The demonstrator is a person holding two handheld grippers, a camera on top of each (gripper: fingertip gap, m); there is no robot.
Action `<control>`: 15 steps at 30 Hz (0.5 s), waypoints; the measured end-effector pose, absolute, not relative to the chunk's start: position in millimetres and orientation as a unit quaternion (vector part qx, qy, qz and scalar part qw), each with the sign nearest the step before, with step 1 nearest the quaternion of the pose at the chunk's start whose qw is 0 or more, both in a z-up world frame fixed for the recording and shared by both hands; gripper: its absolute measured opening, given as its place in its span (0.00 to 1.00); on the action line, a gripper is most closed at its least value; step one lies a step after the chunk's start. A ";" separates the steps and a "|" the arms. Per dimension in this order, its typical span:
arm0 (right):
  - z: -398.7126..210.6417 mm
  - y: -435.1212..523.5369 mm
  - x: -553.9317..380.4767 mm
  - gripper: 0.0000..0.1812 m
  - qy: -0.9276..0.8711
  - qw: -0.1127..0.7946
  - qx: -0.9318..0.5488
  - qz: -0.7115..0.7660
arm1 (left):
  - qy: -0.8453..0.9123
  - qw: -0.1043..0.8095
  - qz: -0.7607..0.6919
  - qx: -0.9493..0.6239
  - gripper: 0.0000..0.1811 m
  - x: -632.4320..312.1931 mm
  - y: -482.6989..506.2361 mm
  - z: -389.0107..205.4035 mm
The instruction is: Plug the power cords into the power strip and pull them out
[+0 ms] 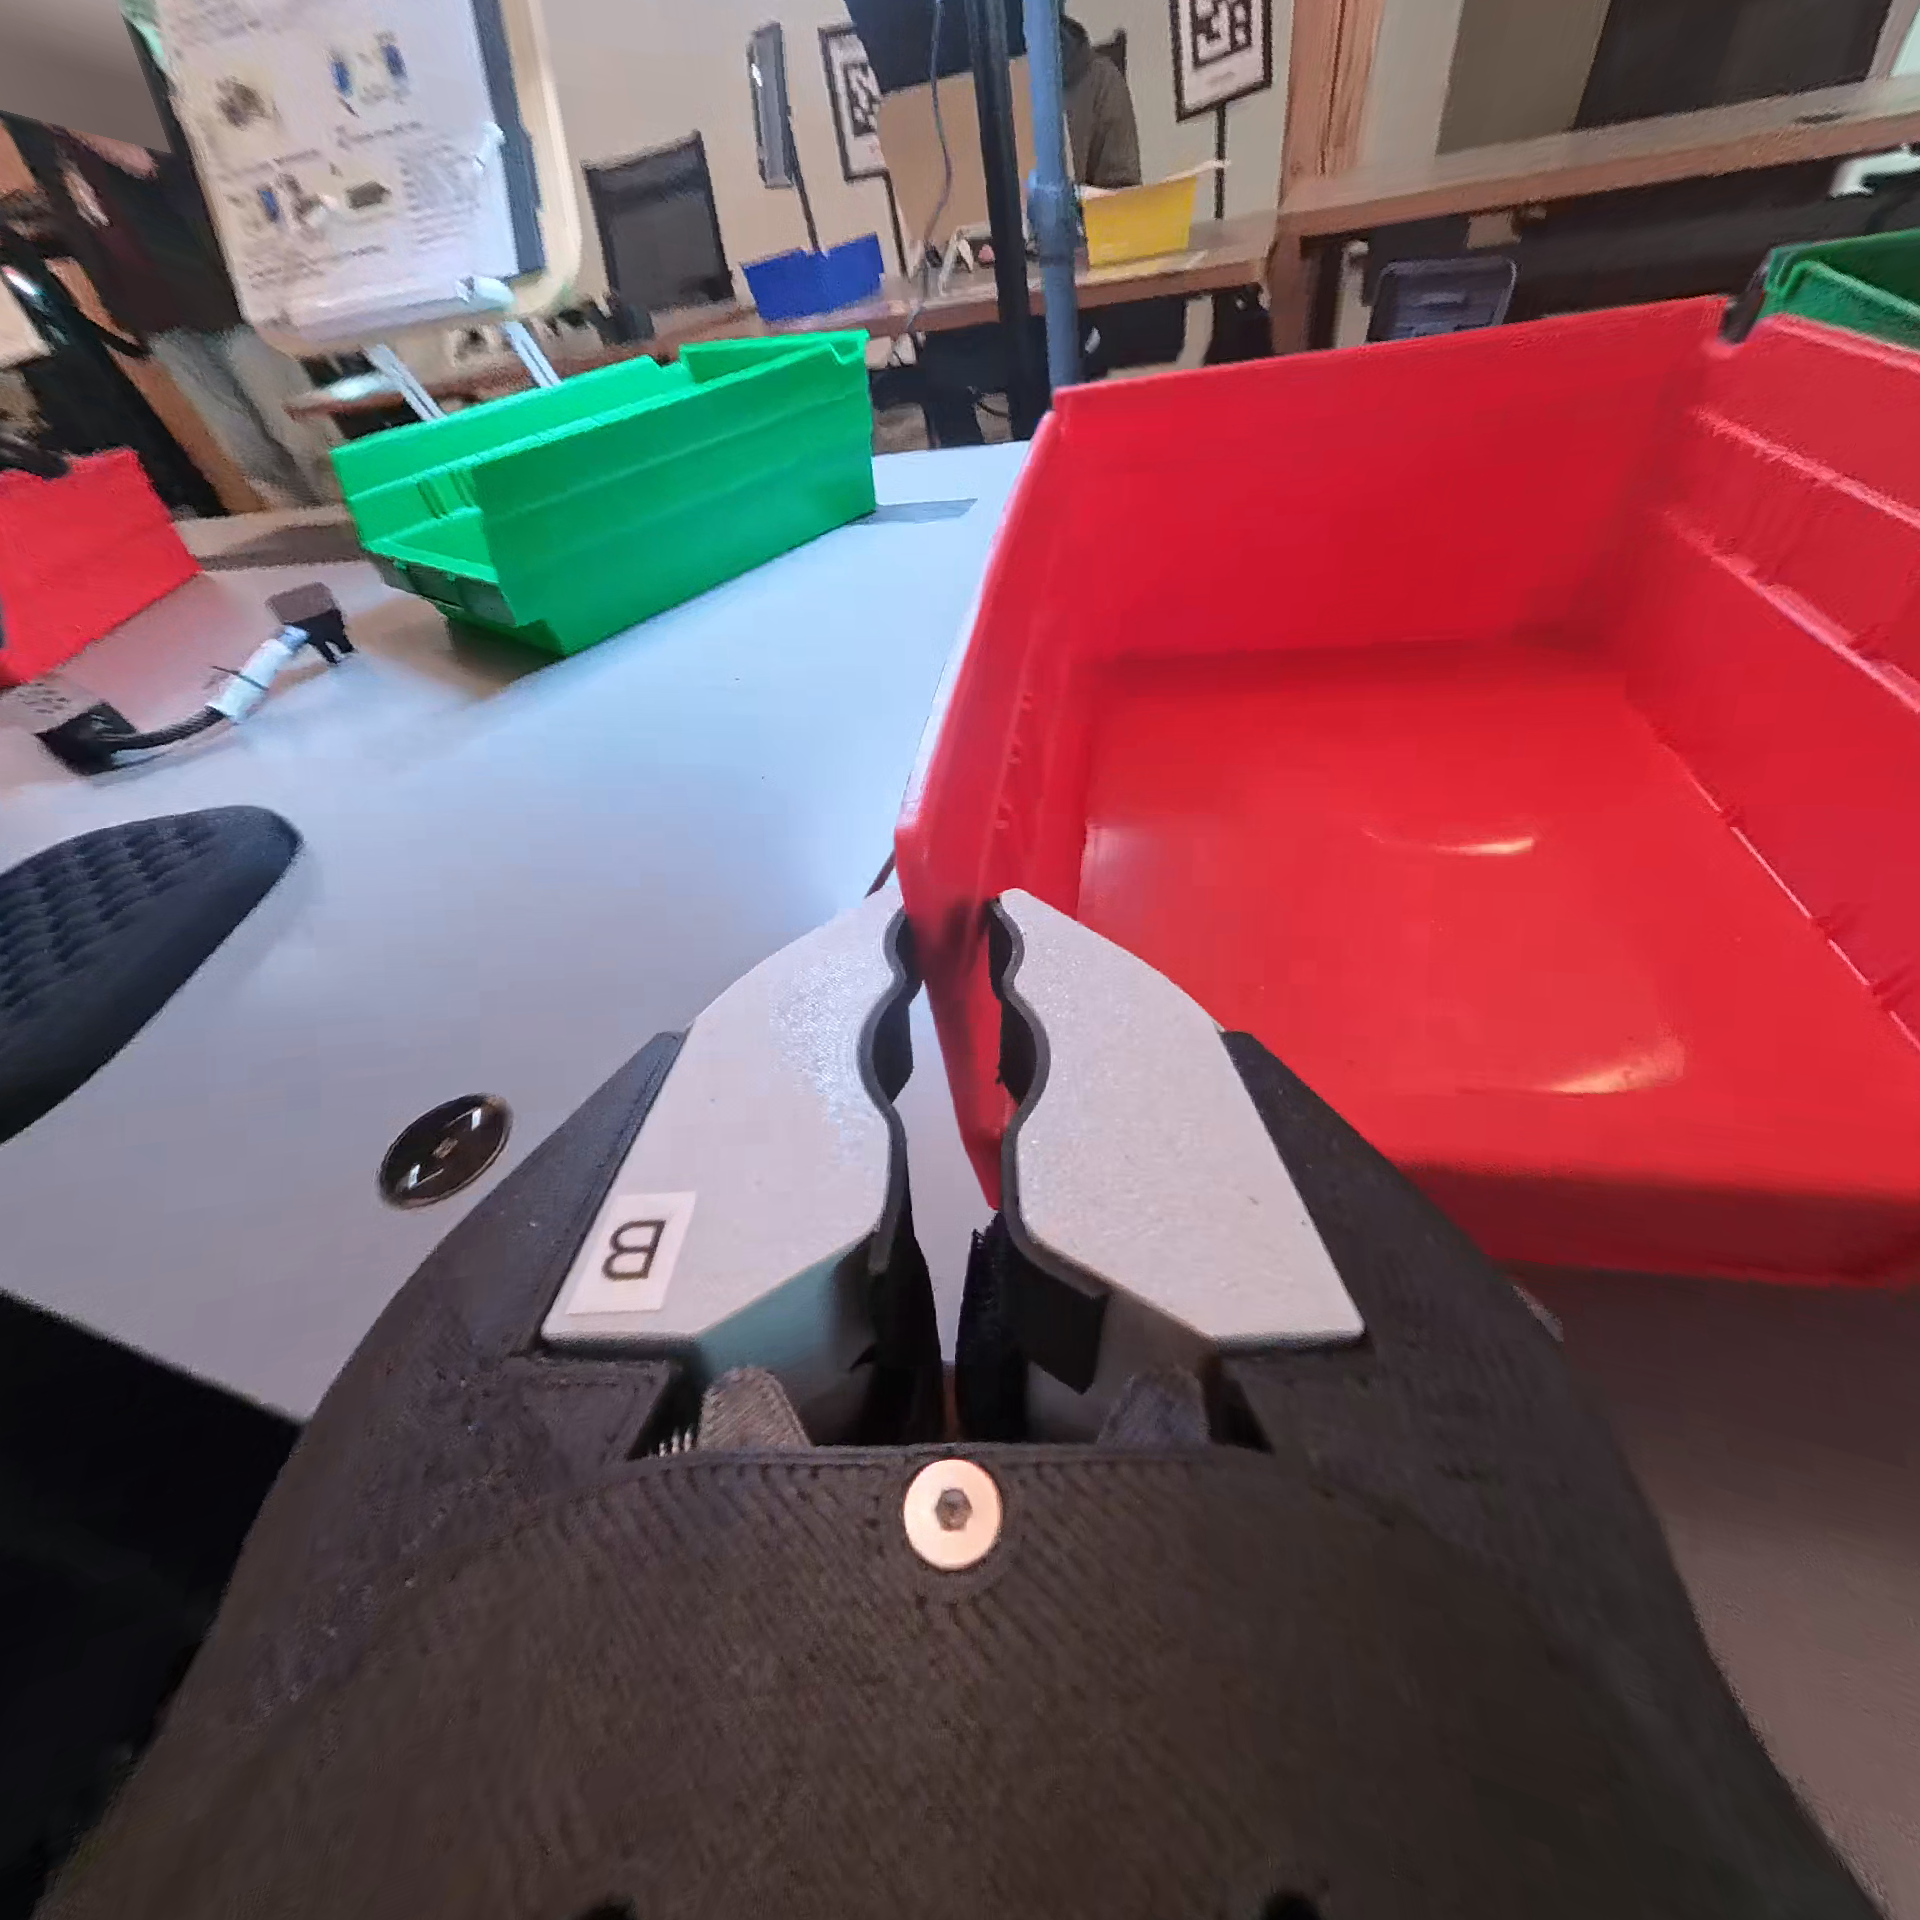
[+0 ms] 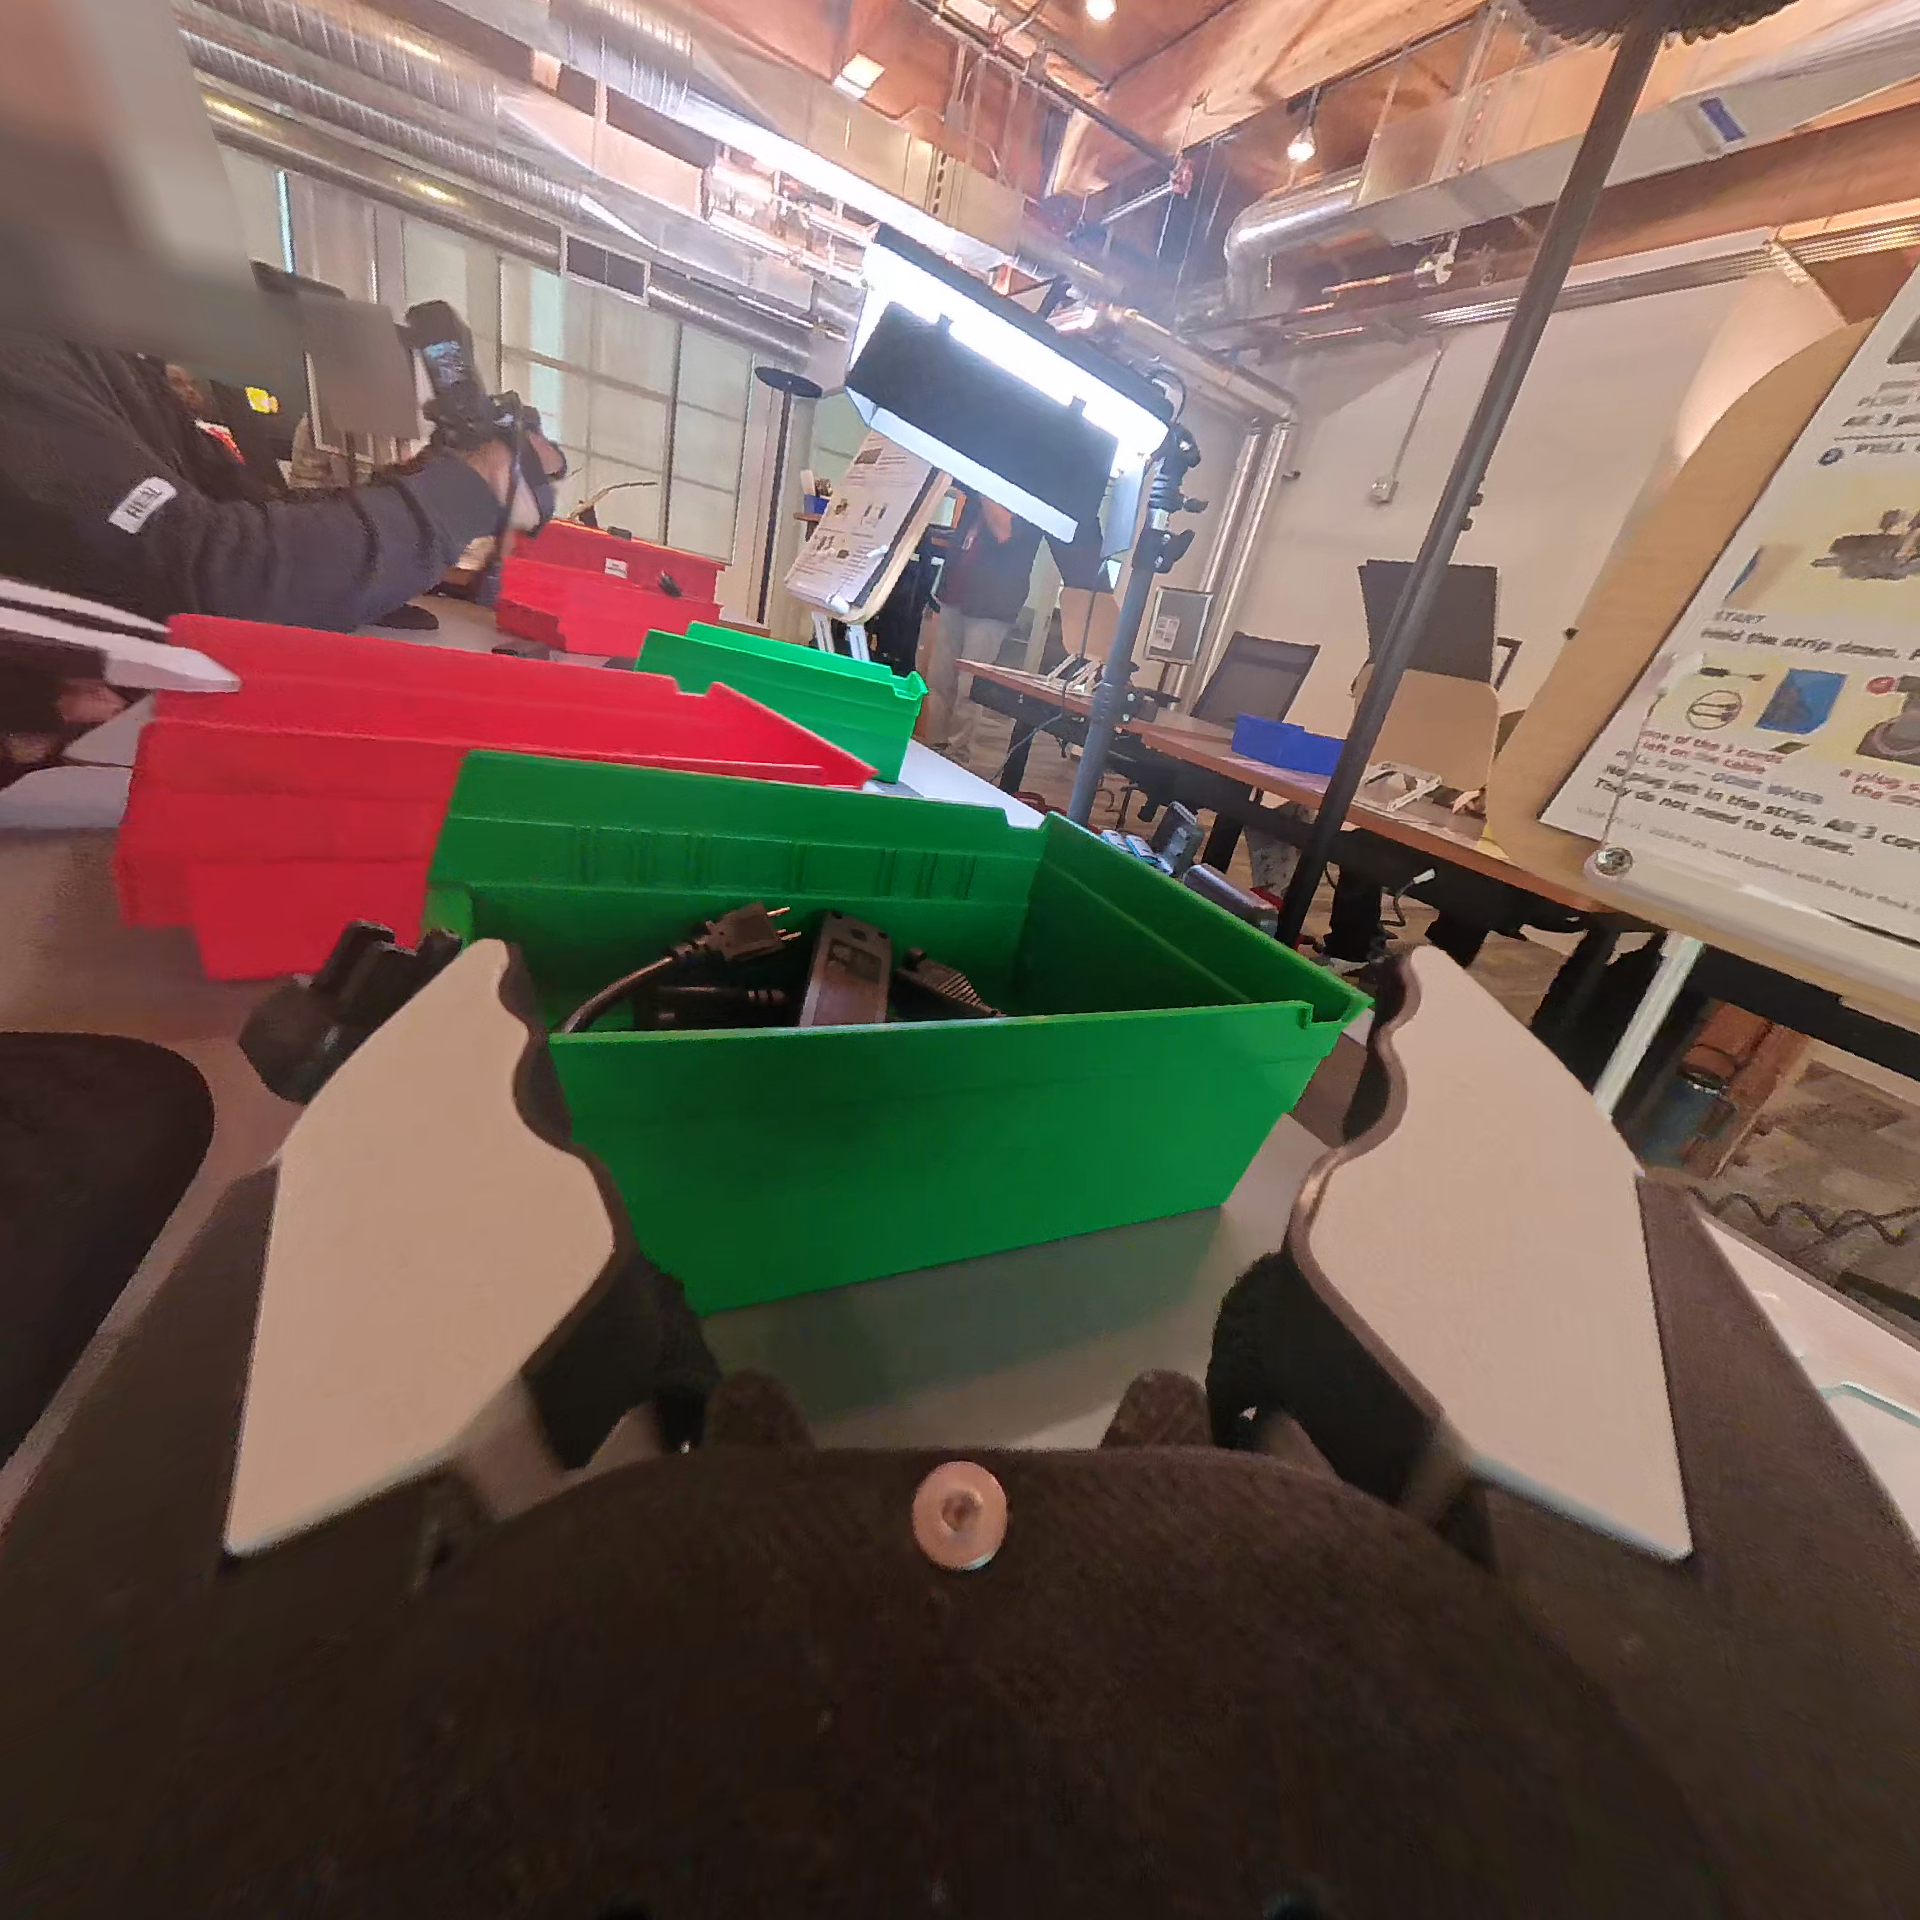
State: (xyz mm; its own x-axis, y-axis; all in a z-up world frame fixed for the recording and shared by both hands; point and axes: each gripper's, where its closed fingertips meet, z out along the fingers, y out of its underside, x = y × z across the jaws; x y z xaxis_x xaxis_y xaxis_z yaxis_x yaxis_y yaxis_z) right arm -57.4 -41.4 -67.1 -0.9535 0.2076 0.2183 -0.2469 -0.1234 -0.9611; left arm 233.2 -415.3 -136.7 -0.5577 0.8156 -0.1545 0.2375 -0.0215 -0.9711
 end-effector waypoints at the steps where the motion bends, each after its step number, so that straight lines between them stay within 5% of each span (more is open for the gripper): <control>1: -66.2 -40.0 -59.5 0.80 -0.644 0.159 0.009 0.748 | -0.648 0.239 0.603 -0.398 0.06 239.5 -410.4 -135.9; 15: -48.3 -22.9 -60.7 0.65 -0.604 0.232 0.008 0.762 | -0.578 0.163 0.760 -0.247 0.04 319.6 -347.9 -127.9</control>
State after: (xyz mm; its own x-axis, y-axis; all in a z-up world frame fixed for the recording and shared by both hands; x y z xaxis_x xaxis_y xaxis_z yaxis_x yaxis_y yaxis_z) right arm -60.7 -22.9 -48.3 -0.8918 0.3444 0.2935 -0.3643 -0.1618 -0.9171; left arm 319.6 -347.9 -127.9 -0.8248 0.5333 -0.1877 0.0386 -0.2781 -0.9598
